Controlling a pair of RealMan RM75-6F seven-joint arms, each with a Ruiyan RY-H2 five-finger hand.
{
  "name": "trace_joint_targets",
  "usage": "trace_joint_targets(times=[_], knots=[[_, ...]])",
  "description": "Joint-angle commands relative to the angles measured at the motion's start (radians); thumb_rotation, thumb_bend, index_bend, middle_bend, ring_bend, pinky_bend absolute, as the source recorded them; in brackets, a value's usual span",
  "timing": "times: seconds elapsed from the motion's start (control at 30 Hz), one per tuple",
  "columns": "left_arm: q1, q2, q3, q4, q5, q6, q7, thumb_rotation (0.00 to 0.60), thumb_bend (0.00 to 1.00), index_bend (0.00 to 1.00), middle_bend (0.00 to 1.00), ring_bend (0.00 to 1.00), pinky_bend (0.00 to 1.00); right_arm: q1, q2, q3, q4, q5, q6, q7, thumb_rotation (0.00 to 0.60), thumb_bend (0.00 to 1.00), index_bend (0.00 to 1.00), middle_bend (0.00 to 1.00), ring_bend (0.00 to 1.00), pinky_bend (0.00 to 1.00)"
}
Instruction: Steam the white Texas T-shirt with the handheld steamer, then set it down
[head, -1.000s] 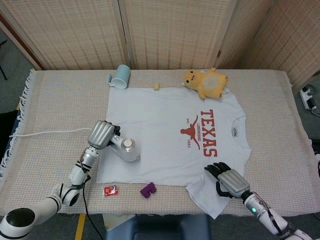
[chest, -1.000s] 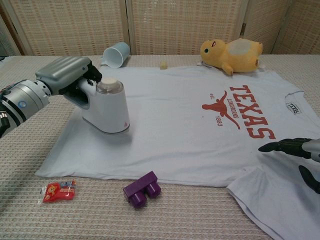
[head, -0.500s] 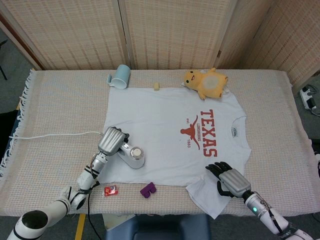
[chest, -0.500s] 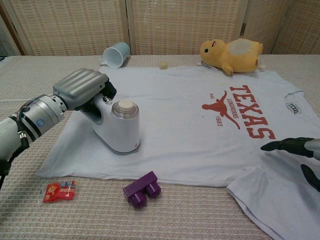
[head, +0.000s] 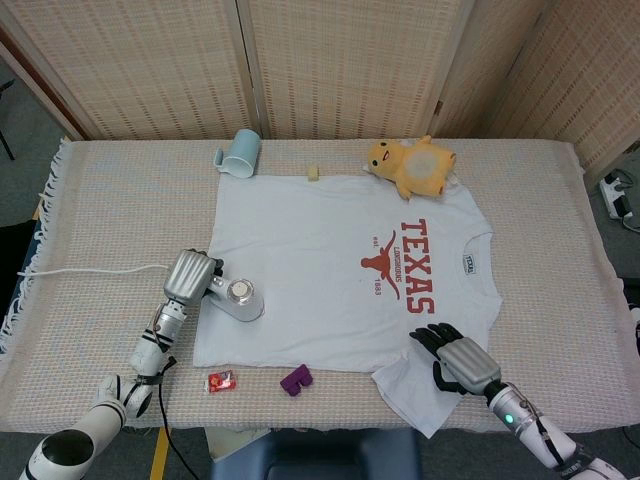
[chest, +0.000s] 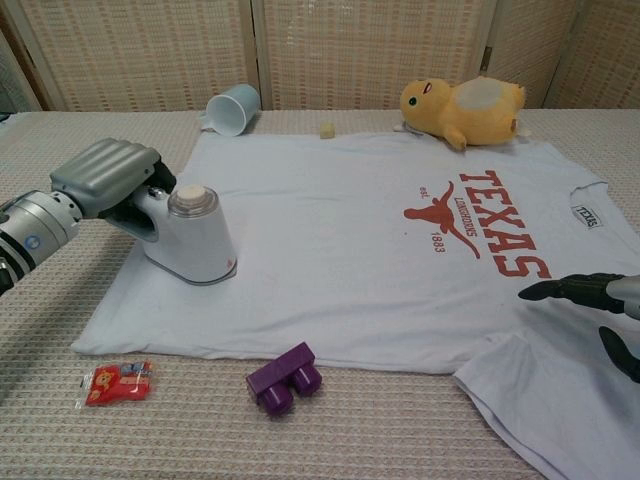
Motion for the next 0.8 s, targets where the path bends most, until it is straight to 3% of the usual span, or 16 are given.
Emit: trace_joint_targets(times=[0.03, 0.23, 0.33, 0.53, 0.8], knots=[[0.022, -0.010, -0.002, 0.055, -0.014, -0.016, -0.025, 0.600, 0.32, 0.85, 0.88, 0.72, 0.75, 0.000, 0.000, 0.000, 0.000, -0.001, 0.002, 0.001, 0.374, 0.88, 0.00, 0.05, 0.00, 0.03], [0.036, -0.005, -0.015, 0.118, -0.035, -0.040, -0.040, 0.600, 0.32, 0.85, 0.88, 0.72, 0.75, 0.000, 0.001, 0.002, 0.001, -0.001, 0.002, 0.003, 0.375, 0.88, 0.00, 0.05, 0.00, 0.03], [0.036, -0.001, -0.047, 0.121, -0.067, -0.048, -0.075, 0.600, 0.31, 0.86, 0.88, 0.72, 0.75, 0.000, 0.000, 0.003, 0.002, -0.001, 0.003, 0.006, 0.375, 0.88, 0.00, 0.05, 0.00, 0.03], [0.016, 0.010, -0.088, 0.044, -0.083, 0.052, -0.144, 0.600, 0.31, 0.87, 0.88, 0.72, 0.75, 0.002, 0.000, 0.004, 0.004, -0.005, 0.003, 0.010, 0.373, 0.88, 0.00, 0.05, 0.00, 0.03], [-0.029, -0.015, -0.055, -0.077, -0.024, 0.121, -0.051, 0.600, 0.31, 0.87, 0.88, 0.72, 0.75, -0.007, 0.007, 0.001, 0.006, -0.006, 0.017, 0.020, 0.374, 0.88, 0.00, 0.05, 0.00, 0.03]])
